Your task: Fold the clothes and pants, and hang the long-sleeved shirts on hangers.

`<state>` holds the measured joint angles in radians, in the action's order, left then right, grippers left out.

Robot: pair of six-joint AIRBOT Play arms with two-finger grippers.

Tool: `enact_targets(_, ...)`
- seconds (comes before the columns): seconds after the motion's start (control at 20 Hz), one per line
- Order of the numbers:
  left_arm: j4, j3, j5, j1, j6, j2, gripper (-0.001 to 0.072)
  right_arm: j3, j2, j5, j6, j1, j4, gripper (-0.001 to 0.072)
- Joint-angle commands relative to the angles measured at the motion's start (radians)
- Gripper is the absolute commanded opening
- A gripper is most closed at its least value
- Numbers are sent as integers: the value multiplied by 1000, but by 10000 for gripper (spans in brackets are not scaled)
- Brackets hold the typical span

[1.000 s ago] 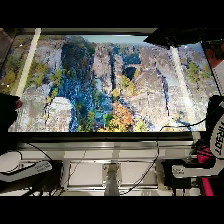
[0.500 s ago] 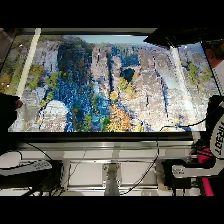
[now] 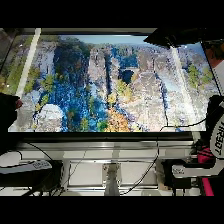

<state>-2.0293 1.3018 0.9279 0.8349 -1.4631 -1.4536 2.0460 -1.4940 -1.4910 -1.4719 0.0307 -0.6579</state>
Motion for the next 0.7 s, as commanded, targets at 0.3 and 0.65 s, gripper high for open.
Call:
enact_targets(0.3,107,39,-146,-97,-110,131,10,0,0,2,0,1,-2,37)
enact_targets(0.65,307,299,-623,-500,-135,459,9,-1,0,61,0,1,-76,36)
